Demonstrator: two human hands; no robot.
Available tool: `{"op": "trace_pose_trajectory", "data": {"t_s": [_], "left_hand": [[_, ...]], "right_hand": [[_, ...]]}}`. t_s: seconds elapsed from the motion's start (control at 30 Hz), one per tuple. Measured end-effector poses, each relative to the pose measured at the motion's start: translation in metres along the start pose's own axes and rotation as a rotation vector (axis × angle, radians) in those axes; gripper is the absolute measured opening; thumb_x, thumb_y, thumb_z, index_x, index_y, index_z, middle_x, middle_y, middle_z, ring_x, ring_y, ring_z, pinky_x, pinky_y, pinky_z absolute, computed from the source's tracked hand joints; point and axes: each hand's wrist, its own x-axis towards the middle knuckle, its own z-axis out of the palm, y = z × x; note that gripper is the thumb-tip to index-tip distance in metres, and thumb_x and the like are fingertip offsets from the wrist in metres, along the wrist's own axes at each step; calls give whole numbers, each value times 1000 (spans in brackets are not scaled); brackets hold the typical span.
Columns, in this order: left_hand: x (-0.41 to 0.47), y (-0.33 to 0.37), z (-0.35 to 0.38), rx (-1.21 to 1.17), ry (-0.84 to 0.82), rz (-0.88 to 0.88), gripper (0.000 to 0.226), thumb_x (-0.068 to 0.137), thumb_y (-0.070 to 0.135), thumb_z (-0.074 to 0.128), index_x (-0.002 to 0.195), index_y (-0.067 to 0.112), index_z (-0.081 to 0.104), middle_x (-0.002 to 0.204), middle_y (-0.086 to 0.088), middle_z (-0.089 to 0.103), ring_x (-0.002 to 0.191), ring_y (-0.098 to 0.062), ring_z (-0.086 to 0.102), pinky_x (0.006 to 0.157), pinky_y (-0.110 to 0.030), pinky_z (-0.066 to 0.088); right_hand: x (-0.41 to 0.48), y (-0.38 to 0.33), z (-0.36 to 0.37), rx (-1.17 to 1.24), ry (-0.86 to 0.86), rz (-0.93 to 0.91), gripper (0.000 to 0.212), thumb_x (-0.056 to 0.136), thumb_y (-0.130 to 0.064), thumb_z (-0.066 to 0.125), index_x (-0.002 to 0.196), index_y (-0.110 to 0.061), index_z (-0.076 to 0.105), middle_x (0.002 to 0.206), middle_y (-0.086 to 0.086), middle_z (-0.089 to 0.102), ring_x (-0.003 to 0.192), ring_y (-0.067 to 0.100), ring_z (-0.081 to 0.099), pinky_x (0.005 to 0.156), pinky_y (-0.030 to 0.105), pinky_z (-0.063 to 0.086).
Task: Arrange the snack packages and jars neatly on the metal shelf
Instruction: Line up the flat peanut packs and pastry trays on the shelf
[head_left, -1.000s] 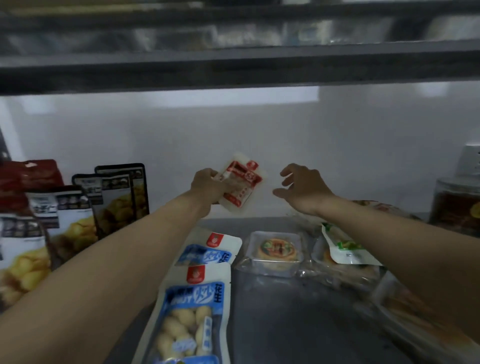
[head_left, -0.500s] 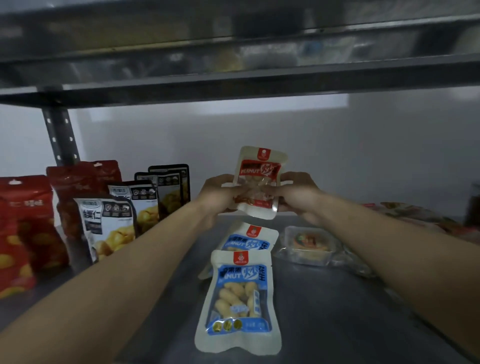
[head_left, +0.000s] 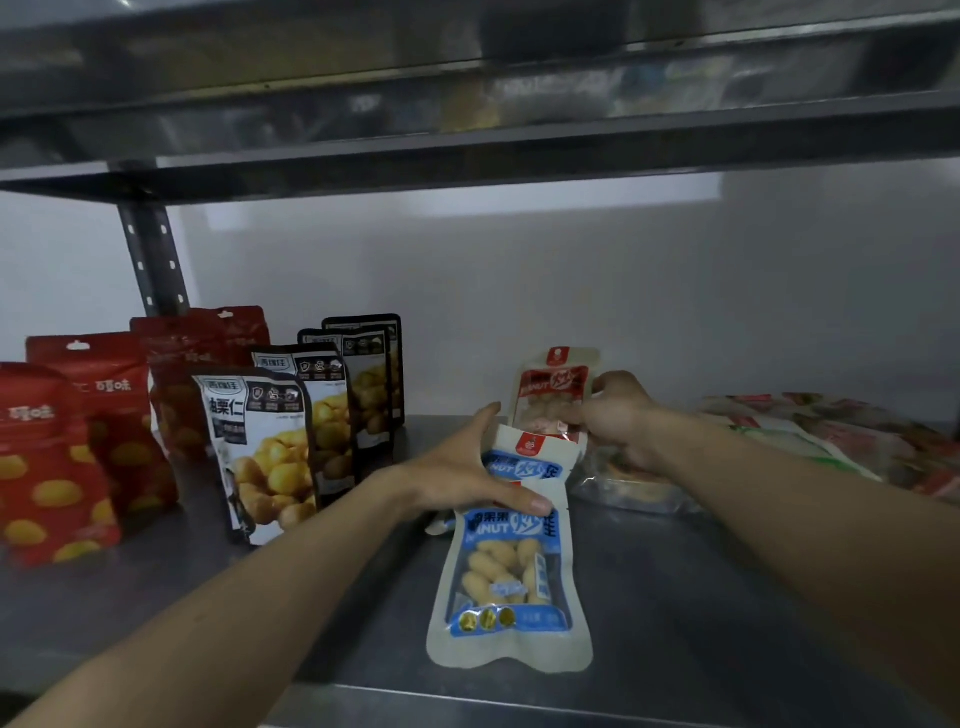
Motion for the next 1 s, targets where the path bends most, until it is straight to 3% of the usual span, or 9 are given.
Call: {"op": "trace_pose_trajectory", "data": {"t_s": [0.1, 0.27, 0.33, 0.4, 0.53, 0.63, 0.73, 0.83, 1.0], "left_hand": [[-1, -4, 1, -28, -3, 32, 106, 72, 12, 82, 147, 31, 11, 97, 21, 55, 82, 3, 67, 63, -13, 52], [0, -9, -3, -76, 29, 59, 70, 72, 7, 81, 110, 42, 34, 96, 9, 69, 80, -2, 71, 64, -16, 54], [-1, -9, -5, -79, 61, 41, 71, 73, 10, 80, 118, 40, 34, 94, 10, 69, 76, -1, 71, 61, -15, 53], [0, -9, -5, -84, 86, 16, 94, 73, 17, 81, 145, 29, 23, 100, 10, 66, 78, -2, 71, 60, -14, 53], [3, -14, -6, -108, 105, -7, 113, 70, 30, 83, 153, 28, 5, 110, 6, 65, 83, -7, 72, 63, -17, 55], [4, -18, -7, -149, 112, 8, 109, 67, 30, 85, 151, 24, 17, 114, 3, 67, 88, -11, 72, 69, -23, 58], [3, -20, -9, -189, 86, 11, 83, 68, 26, 84, 137, 17, 39, 110, -1, 71, 92, -17, 72, 73, -28, 58], [0, -18, -9, -184, 43, 19, 59, 75, 21, 78, 127, 21, 51, 106, -2, 73, 93, -18, 72, 74, -26, 57], [0, -20, -9, -222, 39, 9, 46, 79, 15, 74, 121, 18, 56, 104, -6, 74, 94, -23, 71, 85, -35, 55]], "right_hand": [[-5, -3, 9, -53, -104, -11, 41, 70, -21, 86, 98, -5, 62, 92, 12, 72, 84, 28, 71, 70, 39, 59], [-4, -7, 14, -122, -241, 4, 28, 83, -23, 76, 95, -1, 64, 92, 14, 74, 85, 26, 72, 75, 40, 60], [-1, -9, 15, -150, -249, 42, 32, 90, -29, 67, 100, 1, 61, 94, 17, 74, 84, 28, 71, 77, 46, 58], [-1, -9, 16, -163, -219, 54, 39, 92, -36, 60, 102, 1, 61, 95, 18, 74, 83, 31, 70, 78, 47, 57], [-3, -9, 16, -173, -157, 33, 52, 70, -44, 75, 99, -2, 64, 87, 11, 75, 84, 30, 71, 78, 45, 59], [-8, -11, 13, -296, -86, 4, 49, 65, -41, 82, 94, -7, 62, 87, 5, 71, 79, 20, 68, 61, 28, 51], [-9, -12, 10, -328, -141, -10, 32, 70, -23, 82, 90, -5, 64, 78, 5, 72, 70, 19, 69, 54, 27, 53], [-6, -9, 10, -323, -181, -72, 10, 77, -3, 75, 84, -8, 69, 80, 5, 70, 81, 19, 68, 70, 30, 58], [-1, -9, 18, -332, -206, -158, 14, 81, 0, 70, 92, -9, 73, 96, 7, 72, 96, 19, 67, 87, 33, 56]]}}
